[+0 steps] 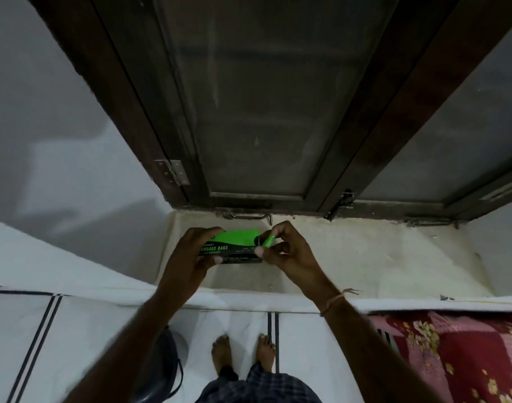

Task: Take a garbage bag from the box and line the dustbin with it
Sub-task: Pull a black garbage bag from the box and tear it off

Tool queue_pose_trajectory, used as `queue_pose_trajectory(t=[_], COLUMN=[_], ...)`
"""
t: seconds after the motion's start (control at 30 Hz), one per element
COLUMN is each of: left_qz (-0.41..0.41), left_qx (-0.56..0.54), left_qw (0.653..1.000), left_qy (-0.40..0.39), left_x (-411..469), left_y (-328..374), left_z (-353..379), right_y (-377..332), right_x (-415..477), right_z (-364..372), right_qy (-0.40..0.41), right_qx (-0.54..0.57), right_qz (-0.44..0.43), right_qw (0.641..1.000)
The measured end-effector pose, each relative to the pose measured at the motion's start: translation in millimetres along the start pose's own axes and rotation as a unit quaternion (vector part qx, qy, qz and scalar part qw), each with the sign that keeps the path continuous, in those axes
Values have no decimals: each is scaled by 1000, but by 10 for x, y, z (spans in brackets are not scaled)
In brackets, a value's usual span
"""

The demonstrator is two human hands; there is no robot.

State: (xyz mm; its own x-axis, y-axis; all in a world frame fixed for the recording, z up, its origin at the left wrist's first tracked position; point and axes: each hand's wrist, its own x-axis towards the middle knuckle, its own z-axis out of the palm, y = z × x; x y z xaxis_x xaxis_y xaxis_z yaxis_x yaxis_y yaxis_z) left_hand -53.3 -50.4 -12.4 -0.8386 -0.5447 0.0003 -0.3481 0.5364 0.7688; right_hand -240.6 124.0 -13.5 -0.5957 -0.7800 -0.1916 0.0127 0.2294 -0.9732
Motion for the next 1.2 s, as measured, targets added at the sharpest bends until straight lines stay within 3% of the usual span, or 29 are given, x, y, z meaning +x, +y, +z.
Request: queue_pose_trajectory(t=[0.17, 0.3, 0.37, 0.4, 0.5, 0.67, 1.0, 1.2], left_qz=[-26, -27, -19, -8, 23, 34, 50, 101], left_qx=[-28, -5, 56, 99, 177, 194, 210, 269], left_qw=[998, 997, 995, 992, 981, 979, 976, 958], left_qy=[58, 70, 75, 75, 68, 56, 30, 19], left_x=[-52, -86, -72, -59, 0, 56, 91, 82], left_y=[32, 125, 221, 276, 463, 591, 787, 1029], left_z=[-45, -69, -96, -109, -128, -187, -285, -287], right_y=[39, 114, 129, 133, 137, 134, 123, 50], right_x=[73, 139, 161, 157, 105, -7, -149, -150], right_z=[-137, -151, -113, -90, -45, -62, -101, -25], right_qy=[-16, 6, 21, 23, -2, -26, -45, -12], right_qx=[71, -83, -178, -171, -18, 153, 249, 348], right_qz=[2, -54, -88, -87, -44, -23, -21, 61], right_qw=[997, 995, 980, 981, 999, 988, 967, 936])
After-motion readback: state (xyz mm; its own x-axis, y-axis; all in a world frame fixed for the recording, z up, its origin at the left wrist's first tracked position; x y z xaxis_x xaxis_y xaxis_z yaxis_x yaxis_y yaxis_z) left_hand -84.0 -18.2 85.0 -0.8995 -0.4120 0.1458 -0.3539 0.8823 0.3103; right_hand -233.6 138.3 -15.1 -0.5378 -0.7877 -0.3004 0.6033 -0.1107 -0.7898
